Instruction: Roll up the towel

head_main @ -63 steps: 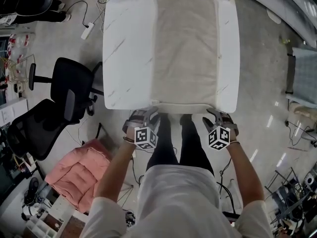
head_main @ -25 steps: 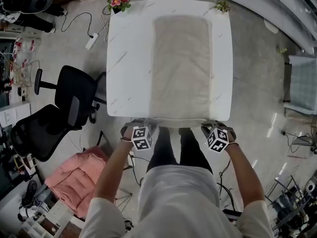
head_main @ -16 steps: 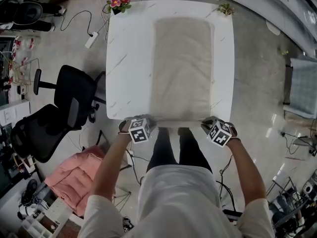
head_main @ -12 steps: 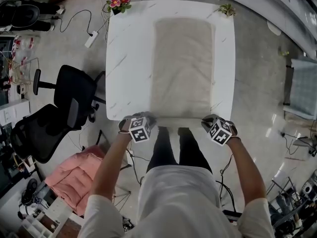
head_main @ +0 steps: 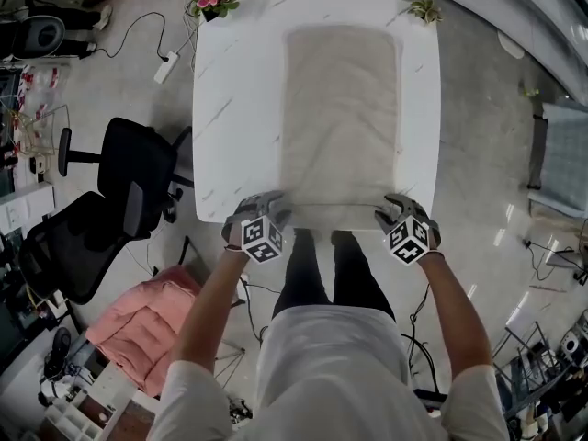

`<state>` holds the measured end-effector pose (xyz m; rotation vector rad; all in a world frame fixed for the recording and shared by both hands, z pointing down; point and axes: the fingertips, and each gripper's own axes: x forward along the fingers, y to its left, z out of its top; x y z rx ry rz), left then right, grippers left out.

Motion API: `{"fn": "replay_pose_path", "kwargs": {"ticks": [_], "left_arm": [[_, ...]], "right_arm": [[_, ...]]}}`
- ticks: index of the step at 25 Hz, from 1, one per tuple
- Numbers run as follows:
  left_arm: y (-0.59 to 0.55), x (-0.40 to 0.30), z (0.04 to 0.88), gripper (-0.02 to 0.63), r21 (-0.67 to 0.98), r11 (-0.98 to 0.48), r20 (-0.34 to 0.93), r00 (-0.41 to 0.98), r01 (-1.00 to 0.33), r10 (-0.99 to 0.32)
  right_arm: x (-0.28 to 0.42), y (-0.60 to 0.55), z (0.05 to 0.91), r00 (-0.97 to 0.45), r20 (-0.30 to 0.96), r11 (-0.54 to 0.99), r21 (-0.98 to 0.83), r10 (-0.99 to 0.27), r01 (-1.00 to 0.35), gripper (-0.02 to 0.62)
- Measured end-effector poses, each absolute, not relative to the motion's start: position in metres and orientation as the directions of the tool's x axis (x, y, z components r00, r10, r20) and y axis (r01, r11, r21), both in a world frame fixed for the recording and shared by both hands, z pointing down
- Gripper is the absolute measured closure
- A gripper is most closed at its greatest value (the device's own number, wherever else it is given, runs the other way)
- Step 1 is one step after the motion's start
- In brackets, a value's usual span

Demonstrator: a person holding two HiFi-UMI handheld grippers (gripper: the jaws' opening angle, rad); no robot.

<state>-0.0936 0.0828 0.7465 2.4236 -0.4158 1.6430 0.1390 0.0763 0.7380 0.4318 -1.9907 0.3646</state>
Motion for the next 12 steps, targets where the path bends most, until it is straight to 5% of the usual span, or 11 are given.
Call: {"fn": "replay_pose_path", "kwargs": {"ticks": [12], "left_arm": [[0.085, -0.102, 0.716, 0.385, 0.039, -0.935, 0.901, 0.416, -0.354, -0.12]], "right_arm": [[0.138, 0.076, 0.699, -0.47, 0.862, 0.867, -0.078, -0.189, -0.492, 0.402]]}}
